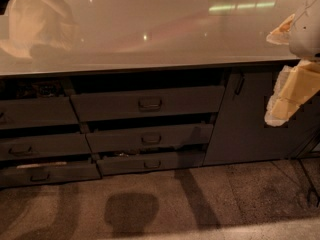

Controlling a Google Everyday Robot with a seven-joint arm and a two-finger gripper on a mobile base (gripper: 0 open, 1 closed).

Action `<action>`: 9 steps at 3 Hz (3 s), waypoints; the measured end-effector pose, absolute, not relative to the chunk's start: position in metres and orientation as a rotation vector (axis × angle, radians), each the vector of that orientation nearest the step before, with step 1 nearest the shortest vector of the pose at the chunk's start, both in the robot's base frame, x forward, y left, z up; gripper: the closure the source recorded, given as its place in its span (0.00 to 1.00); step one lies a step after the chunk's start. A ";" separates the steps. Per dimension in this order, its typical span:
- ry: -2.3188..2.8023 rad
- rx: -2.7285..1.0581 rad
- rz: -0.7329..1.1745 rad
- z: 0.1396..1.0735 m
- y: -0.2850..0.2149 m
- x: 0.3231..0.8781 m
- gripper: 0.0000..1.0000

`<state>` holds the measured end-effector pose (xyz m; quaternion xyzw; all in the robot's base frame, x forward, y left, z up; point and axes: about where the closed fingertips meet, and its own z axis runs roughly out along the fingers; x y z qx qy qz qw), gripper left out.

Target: Open top drawer

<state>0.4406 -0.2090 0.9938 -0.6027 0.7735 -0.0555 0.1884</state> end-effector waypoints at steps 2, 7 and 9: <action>2.171 -1.765 -0.169 0.991 -0.182 0.455 0.00; 2.018 -1.848 -0.259 0.979 -0.120 0.501 0.00; 2.123 -1.767 -0.145 0.919 -0.161 0.538 0.00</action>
Offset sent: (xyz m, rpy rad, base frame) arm 0.0778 0.1386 -0.0147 -0.2007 0.1465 0.1878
